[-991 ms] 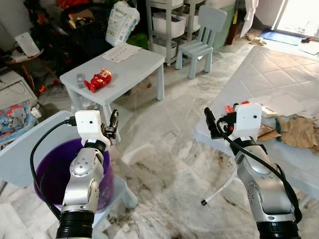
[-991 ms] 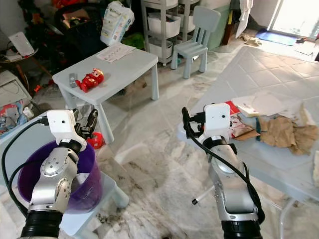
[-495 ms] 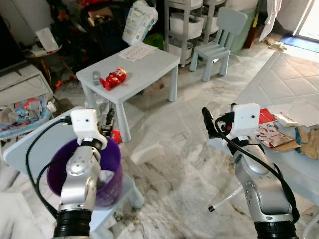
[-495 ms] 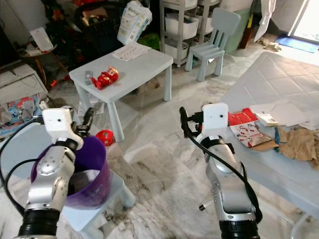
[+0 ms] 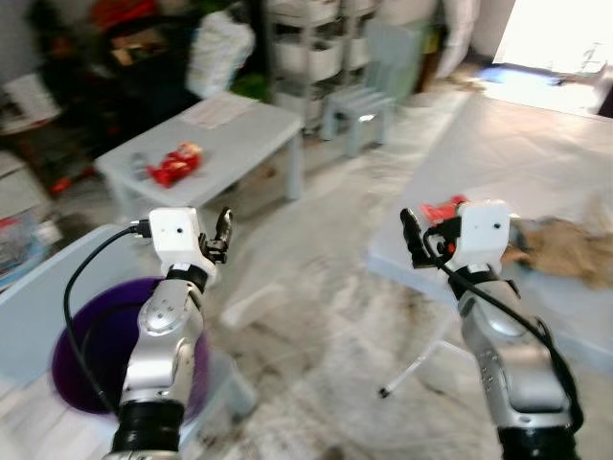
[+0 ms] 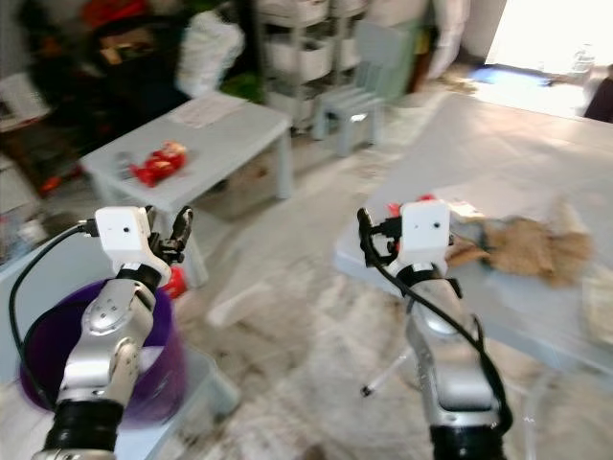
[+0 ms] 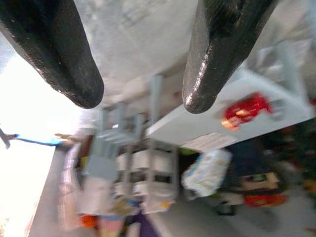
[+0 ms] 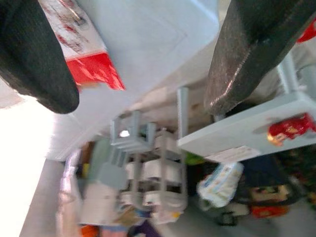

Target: Picking trash to rubbish bin

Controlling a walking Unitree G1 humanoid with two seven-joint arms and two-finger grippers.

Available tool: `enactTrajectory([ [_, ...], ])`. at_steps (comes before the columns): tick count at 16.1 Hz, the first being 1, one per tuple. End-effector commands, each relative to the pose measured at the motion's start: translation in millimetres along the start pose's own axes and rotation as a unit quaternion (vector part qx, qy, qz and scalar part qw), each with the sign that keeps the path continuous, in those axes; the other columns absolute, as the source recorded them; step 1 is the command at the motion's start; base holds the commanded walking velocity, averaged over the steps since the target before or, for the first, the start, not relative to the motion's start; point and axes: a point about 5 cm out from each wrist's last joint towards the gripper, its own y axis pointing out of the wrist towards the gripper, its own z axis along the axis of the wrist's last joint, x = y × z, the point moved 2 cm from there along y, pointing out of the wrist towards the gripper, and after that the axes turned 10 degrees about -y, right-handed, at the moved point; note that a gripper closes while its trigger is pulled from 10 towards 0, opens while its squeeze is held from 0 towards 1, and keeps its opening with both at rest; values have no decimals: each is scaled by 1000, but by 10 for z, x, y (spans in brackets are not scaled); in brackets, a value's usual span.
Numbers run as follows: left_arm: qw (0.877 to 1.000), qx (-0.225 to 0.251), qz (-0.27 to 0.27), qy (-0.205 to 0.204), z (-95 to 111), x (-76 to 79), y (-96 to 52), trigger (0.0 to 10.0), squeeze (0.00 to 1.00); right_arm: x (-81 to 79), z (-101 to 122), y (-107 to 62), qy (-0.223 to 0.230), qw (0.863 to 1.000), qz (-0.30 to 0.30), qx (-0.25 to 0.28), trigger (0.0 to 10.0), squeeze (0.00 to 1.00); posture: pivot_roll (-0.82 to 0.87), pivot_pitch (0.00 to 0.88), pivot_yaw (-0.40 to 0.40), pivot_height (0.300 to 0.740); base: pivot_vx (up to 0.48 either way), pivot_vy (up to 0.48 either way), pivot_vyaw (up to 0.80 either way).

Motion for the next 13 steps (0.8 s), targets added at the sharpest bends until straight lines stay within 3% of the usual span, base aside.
enactTrajectory([
  [1, 1000, -1, -1, 1, 12, 4, 17, 10000, 0, 26, 30, 5, 0, 1000, -4, 3, 10000, 0, -126, 0, 27, 740, 0, 0, -800],
  [13, 1000, -1, -3, 0, 14, 8, 23, 10000, 0, 28, 26, 13, 1, 1000, -2, 3, 10000, 0, -124, 0, 25, 740, 0, 0, -800],
])
